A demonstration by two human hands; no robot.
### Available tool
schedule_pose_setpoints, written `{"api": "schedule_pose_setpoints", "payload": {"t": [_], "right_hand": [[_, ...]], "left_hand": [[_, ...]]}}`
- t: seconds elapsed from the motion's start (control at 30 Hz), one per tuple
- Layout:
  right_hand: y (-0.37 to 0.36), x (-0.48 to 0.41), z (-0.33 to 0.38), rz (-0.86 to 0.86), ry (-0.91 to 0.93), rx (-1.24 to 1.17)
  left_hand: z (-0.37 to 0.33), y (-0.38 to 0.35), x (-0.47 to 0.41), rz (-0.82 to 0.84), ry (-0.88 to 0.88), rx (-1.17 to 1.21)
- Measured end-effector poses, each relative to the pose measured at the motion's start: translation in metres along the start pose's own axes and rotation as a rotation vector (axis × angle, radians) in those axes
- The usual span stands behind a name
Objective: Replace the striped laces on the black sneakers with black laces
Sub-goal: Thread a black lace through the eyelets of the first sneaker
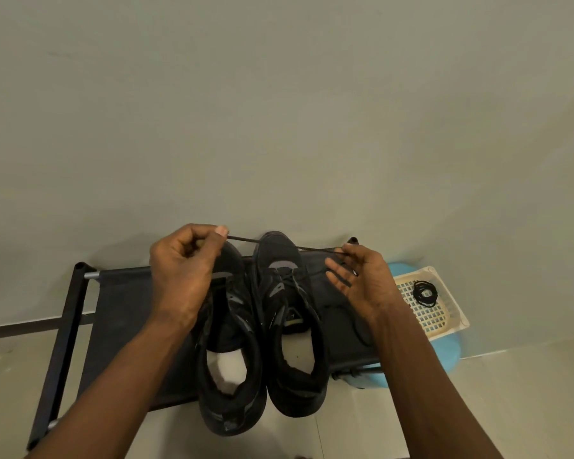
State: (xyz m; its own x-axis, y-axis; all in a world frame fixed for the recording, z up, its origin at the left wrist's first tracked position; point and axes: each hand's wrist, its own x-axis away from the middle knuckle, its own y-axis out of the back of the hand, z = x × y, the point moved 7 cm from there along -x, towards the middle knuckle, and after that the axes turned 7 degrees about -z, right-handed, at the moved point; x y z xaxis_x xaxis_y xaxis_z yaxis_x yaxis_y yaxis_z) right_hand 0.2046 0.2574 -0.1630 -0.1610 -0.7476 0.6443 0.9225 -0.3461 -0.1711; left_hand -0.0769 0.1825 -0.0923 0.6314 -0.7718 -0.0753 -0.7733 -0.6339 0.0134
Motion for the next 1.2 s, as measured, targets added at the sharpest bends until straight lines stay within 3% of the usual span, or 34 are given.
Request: {"api": "schedule_pose_setpoints", "payload": {"t": [0.07,0.17,0.23,0.33,0.43,0.87,1.07,1.2], "right_hand": [[0.006,0.003,0.001,-0.079,0.073,0.264],[-0.001,0.016,0.021,-0.141,0.482,0.844],[-0.026,0.033,0.028,0.032,0.643,0.805],[-0.061,0.054,0.013,0.418,0.498,0.567],[-0.069,0.057,-0.002,0.508,0.520,0.629],[-0.005,0.023,0.037,-0.090,0.718,0.771],[0.007,0.018,0.036,-0.171,0.643,0.835],[-0.007,0.032,0.034,-0.133,0.710,0.962]], "left_hand": [[0.002,0.000,0.000,-0.002,-0.017,-0.030],[0.010,-0.017,0.008,0.145,-0.024,-0.142],[0.012,-0.031,0.015,0.261,-0.041,-0.200],[0.011,-0.048,0.026,0.390,-0.103,-0.255],[0.008,-0.052,0.032,0.419,-0.129,-0.262],[0.025,-0.023,0.005,0.419,0.011,-0.273],[0.032,-0.028,0.011,0.451,0.185,-0.183],[0.033,-0.029,0.013,0.391,0.117,-0.272]]}}
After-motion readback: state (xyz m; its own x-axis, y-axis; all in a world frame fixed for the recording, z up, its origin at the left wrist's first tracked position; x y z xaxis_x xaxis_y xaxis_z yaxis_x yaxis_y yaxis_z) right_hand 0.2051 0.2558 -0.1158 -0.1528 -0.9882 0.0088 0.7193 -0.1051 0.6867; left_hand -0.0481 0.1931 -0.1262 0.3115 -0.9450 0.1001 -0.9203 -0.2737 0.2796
